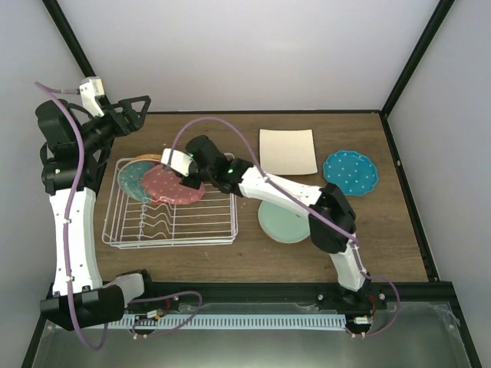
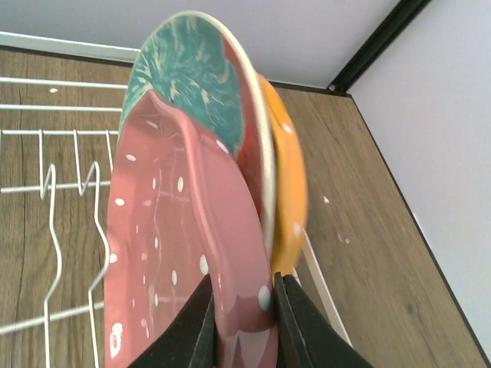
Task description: Unload the plates from the dish rack
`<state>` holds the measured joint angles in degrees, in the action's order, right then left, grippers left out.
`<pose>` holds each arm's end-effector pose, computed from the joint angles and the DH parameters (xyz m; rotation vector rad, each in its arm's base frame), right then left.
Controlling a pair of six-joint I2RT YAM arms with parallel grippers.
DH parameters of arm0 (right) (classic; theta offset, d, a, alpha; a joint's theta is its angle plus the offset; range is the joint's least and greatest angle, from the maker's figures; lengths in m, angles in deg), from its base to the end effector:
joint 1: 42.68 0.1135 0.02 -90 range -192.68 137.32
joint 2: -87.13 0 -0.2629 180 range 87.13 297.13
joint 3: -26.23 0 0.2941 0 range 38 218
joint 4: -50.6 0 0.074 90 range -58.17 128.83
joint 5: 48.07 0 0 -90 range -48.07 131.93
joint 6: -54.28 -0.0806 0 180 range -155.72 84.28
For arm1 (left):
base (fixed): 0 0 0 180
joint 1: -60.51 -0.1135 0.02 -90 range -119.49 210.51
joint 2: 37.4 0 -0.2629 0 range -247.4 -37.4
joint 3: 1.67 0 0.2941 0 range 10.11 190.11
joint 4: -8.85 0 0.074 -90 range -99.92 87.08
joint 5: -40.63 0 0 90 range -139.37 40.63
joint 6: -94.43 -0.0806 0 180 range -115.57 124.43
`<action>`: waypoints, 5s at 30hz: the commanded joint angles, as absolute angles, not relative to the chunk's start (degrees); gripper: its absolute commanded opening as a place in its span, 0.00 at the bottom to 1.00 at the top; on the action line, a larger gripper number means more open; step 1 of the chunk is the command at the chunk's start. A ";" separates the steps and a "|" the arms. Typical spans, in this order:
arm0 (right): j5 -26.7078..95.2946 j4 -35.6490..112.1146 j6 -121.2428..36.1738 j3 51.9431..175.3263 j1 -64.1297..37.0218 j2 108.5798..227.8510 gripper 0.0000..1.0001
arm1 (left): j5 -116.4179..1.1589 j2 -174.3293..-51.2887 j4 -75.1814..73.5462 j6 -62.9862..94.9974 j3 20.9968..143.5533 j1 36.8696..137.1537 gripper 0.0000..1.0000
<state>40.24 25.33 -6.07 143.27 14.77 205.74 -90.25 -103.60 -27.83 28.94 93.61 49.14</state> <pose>0.3089 0.4883 0.2665 -1.4296 1.4768 0.3329 0.3091 0.0084 0.4791 0.0039 1.7313 -0.7742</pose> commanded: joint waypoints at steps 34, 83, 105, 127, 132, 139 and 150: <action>25.91 12.27 -61.44 127.60 -44.05 174.97 0.01 | -92.26 -104.20 -21.82 33.78 93.69 48.79 1.00; 27.44 18.65 -65.75 101.46 -65.49 177.60 0.17 | -91.57 -104.06 -22.43 32.54 92.77 48.78 1.00; 32.07 11.00 -57.53 105.43 -65.89 185.36 0.52 | -91.45 -103.59 -22.44 32.26 91.89 48.81 1.00; 19.30 31.55 -61.35 106.75 -59.10 170.05 0.54 | -91.52 -104.47 -22.02 32.66 92.05 48.87 1.00; 12.56 39.03 -56.05 117.39 -41.28 175.27 0.54 | -91.27 -105.67 -21.98 32.59 93.38 48.87 1.00; 15.41 35.53 -36.37 137.17 -15.93 191.68 0.55 | -88.74 -105.52 -23.65 32.06 93.39 48.76 1.00; 12.53 37.02 -24.43 147.89 2.53 206.36 0.60 | -78.69 -104.65 -31.01 28.64 90.14 45.21 1.00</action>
<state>14.32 36.39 -28.96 143.38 1.28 205.13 -82.80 -105.56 -27.17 30.75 91.64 46.97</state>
